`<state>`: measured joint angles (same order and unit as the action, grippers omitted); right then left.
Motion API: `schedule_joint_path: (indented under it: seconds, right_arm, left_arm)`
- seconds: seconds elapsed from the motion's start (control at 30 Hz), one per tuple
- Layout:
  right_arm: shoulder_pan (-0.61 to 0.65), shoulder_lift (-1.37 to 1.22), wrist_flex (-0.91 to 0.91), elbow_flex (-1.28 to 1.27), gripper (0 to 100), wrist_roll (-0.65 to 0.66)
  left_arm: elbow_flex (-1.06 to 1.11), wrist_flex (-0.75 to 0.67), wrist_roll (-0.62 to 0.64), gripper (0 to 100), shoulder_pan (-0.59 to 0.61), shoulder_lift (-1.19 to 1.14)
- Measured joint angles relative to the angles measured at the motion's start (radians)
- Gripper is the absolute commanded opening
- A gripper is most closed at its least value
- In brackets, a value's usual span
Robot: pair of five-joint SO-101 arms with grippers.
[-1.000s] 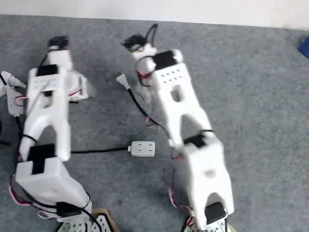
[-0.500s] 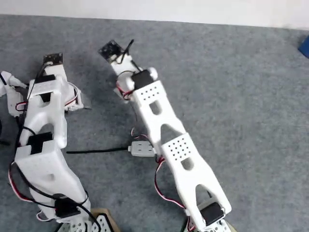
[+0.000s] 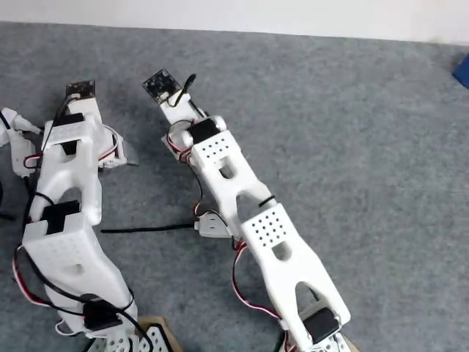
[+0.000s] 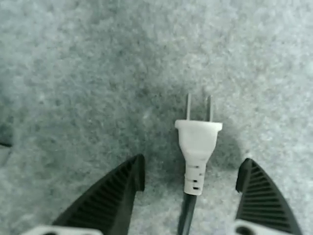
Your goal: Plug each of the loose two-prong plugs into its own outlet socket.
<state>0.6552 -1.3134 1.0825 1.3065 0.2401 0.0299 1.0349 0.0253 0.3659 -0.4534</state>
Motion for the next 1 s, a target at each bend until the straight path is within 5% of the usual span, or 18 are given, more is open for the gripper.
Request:
schedule_joint_path:
  seconds: [0.2, 0.37, 0.73, 1.0]
  right_arm:
    - [-0.005, 0.005, -0.011, -0.014, 0.0, 0.000]
    - [-0.034, 0.018, 0.084, 0.009, 0.8, 0.000]
    - [-0.118, 0.222, 0.649, 0.189, 0.8, 0.103]
    - [-0.339, 0.568, 0.664, -0.262, 0.8, 0.198]
  left_arm:
    - [0.000, 0.000, 0.000, 31, 0.000, 0.000]
    - [0.000, 0.000, 0.000, 31, 0.000, 0.000]
    - [0.000, 0.000, 0.000, 31, -0.005, -0.005]
    - [0.000, 0.000, 0.002, 31, -0.018, -0.005]
